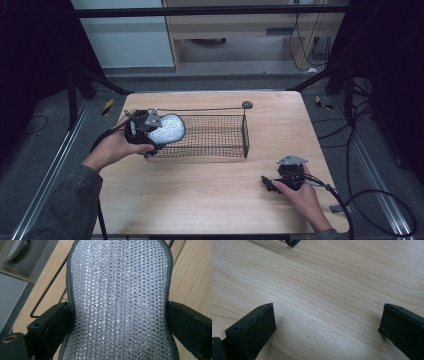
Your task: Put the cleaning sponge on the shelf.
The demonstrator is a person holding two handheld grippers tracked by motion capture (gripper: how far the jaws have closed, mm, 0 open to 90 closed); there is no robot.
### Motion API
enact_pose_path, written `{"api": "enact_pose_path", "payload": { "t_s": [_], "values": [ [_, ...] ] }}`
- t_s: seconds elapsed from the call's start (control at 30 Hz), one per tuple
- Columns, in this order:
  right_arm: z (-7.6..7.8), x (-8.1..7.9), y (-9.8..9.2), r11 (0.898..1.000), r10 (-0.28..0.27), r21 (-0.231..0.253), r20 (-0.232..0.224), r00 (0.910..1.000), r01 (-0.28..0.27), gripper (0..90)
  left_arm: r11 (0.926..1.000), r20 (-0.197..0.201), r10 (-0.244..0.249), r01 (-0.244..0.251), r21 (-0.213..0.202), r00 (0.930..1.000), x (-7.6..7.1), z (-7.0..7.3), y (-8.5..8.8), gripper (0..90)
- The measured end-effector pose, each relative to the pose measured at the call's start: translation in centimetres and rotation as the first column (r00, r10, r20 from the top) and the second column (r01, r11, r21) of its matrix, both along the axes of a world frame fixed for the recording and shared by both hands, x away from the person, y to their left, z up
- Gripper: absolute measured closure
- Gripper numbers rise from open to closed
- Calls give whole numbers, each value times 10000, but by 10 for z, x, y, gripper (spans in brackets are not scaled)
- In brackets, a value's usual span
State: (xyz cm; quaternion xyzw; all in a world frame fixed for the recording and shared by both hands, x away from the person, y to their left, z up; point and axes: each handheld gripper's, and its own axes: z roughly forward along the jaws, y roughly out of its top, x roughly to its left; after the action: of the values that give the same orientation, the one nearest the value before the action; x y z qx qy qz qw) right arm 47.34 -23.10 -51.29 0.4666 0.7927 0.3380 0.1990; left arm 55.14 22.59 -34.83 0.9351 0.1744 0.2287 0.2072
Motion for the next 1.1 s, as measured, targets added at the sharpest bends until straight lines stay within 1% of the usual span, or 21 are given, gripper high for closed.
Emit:
{"api": "enact_pose_path", "payload": {
  "t_s": [0.17,0.3,0.43,0.67,0.73,0.83,1.1],
  "values": [
    [0,0,0,10000,13,15,-1,10000,-13,3,10000,33,-44,44,53,10000,2,0,-1,61],
    [0,0,0,10000,38,-29,37,10000,-38,3,9997,122,-125,122,213,9998,4,3,-2,61],
    [0,0,0,10000,33,-27,34,10000,-33,3,9997,196,-183,180,184,9996,8,7,-3,61],
    [0,1,0,10000,23,-37,26,10000,-23,4,9983,345,-381,366,444,9987,16,10,-8,61],
    [0,0,0,10000,24,-32,28,10000,-24,3,9979,336,-448,432,490,9984,19,10,-9,61],
    [0,0,0,10000,22,-31,27,10000,-21,3,9959,318,-541,516,742,9980,22,11,-11,61],
    [0,0,0,10000,28,-25,37,10000,-28,3,9942,245,-702,679,840,9972,29,6,-11,61]
  ]
}}
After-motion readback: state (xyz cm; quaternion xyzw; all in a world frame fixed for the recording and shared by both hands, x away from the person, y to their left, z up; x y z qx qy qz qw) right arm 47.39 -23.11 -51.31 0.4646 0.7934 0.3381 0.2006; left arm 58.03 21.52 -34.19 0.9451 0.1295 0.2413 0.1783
